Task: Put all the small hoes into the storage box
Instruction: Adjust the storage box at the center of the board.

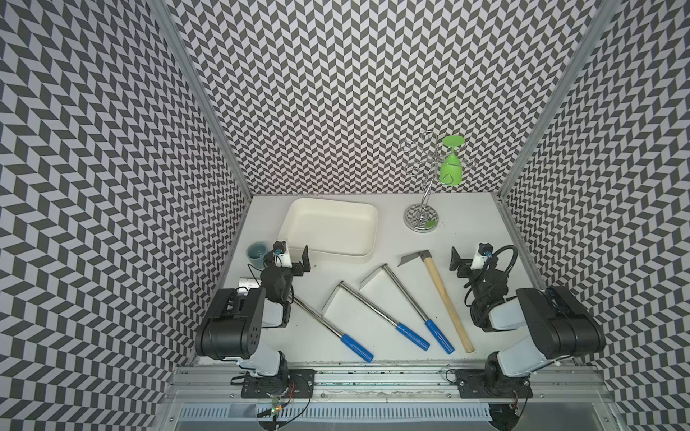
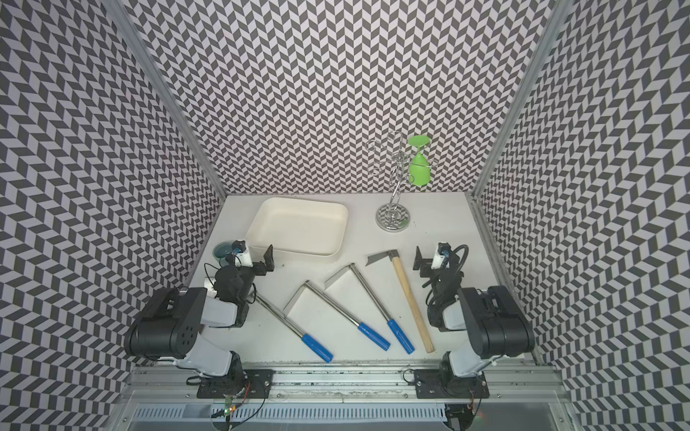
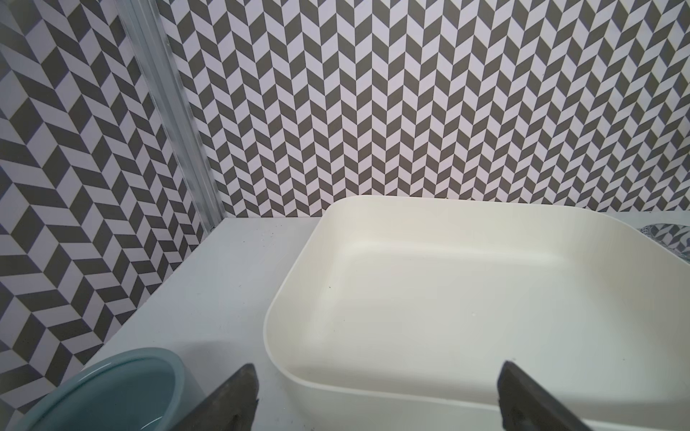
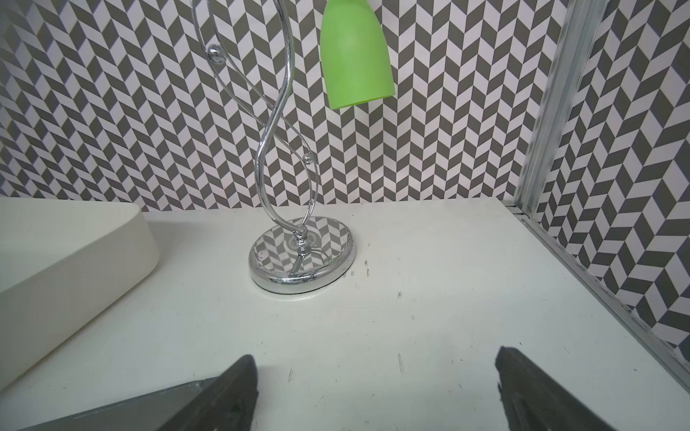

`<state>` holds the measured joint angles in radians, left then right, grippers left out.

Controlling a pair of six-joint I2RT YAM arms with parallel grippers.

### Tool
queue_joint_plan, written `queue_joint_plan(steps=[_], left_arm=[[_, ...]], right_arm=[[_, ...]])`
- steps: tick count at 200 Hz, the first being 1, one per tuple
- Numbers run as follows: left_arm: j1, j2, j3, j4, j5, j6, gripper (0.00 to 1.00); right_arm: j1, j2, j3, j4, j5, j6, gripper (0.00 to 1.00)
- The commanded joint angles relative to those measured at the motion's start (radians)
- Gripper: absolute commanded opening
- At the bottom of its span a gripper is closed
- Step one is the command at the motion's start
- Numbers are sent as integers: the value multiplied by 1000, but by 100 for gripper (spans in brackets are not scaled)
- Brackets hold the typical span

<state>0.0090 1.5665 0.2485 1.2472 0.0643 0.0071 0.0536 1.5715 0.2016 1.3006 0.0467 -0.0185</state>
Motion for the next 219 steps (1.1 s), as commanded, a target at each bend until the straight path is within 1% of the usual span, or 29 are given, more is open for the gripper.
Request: queue_joint_plan(steps=[1,63,136,156,181,219], left_arm=[[-3,-8,18,-5,-11,8,100],[5,3,14,23,1,1,100],[5,0,14,16,2,3,100],[-1,0,15,12,-12,4,100],[-16,-4,5,26,-99,-7,100],[-17,-7,6,17,-105,-8,100]], right_arm=[[-5,0,12,45,-10,-6,99],[-6,0,12,48,-12,-5,99],[-9,0,12,41,-16,-2,99],[-10,0,12,40,-16,-1,99],[-10,0,12,39,-15,-1,99],[-9,-1,11,37,-13,1,99]])
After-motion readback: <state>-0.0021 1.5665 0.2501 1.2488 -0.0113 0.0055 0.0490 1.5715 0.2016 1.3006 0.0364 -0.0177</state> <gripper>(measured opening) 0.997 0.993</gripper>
